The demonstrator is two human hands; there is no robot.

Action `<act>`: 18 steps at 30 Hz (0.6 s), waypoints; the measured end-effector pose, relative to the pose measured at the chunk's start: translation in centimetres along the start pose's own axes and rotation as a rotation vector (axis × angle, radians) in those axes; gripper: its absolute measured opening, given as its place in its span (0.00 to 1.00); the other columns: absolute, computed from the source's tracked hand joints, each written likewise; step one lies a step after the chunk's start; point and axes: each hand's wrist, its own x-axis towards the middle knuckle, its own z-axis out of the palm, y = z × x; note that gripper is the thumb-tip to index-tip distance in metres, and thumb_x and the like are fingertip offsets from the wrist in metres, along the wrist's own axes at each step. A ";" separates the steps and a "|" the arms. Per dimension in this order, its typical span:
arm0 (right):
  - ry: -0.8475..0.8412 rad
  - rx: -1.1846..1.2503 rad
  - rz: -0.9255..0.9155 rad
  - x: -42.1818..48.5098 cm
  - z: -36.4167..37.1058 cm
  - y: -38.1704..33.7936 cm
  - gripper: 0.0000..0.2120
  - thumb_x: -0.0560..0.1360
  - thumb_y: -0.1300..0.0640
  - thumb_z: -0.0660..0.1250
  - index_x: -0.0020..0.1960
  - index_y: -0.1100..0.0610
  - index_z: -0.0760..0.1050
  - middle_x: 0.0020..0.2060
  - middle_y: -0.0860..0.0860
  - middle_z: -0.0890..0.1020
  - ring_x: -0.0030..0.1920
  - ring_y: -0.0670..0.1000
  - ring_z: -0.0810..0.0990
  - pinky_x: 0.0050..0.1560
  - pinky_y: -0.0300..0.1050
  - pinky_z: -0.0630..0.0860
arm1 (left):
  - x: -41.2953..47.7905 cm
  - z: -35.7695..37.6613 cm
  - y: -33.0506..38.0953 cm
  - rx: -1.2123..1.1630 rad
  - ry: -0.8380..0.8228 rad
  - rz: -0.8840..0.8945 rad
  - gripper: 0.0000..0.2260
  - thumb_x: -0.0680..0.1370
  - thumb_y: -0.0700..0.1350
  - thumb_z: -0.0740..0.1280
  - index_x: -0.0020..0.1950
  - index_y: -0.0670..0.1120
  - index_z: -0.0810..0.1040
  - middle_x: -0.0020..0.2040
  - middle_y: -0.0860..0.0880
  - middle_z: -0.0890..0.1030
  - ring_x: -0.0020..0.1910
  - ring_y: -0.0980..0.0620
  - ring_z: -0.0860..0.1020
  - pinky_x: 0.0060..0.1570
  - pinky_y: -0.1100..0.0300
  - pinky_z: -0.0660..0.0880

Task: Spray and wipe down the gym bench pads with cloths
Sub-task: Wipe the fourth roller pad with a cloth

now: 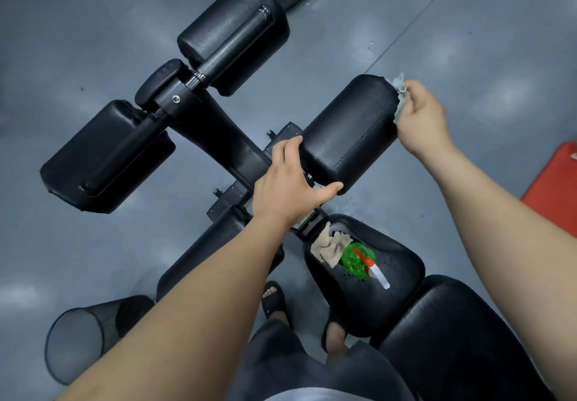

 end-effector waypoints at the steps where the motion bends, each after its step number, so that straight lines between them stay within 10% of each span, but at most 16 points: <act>1: 0.019 0.021 0.014 -0.4 0.1 0.4 0.14 0.81 0.59 0.52 0.58 0.56 0.75 0.45 0.58 0.78 0.46 0.58 0.75 0.45 0.49 0.70 | 0.0 0.0 0.0 0.007 -0.007 -0.003 0.50 0.66 0.74 0.70 0.79 0.53 0.56 0.75 0.56 0.63 0.61 0.55 0.77 0.54 0.51 0.77; 10: 0.099 0.072 0.059 -0.4 0.8 -0.9 0.17 0.78 0.57 0.52 0.58 0.55 0.78 0.46 0.53 0.77 0.45 0.53 0.73 0.49 0.48 0.73 | 0.2 0.2 0.1 0.064 -0.009 -0.012 0.52 0.66 0.75 0.69 0.80 0.51 0.55 0.75 0.55 0.64 0.64 0.53 0.77 0.55 0.51 0.77; 18: 0.025 -0.172 -0.281 0.3 1.5 -3.5 0.24 0.76 0.66 0.55 0.67 0.60 0.78 0.70 0.56 0.77 0.73 0.61 0.72 0.74 0.48 0.65 | 0.2 0.2 0.1 0.059 -0.002 -0.010 0.50 0.66 0.75 0.70 0.79 0.51 0.57 0.75 0.55 0.64 0.63 0.52 0.77 0.55 0.50 0.77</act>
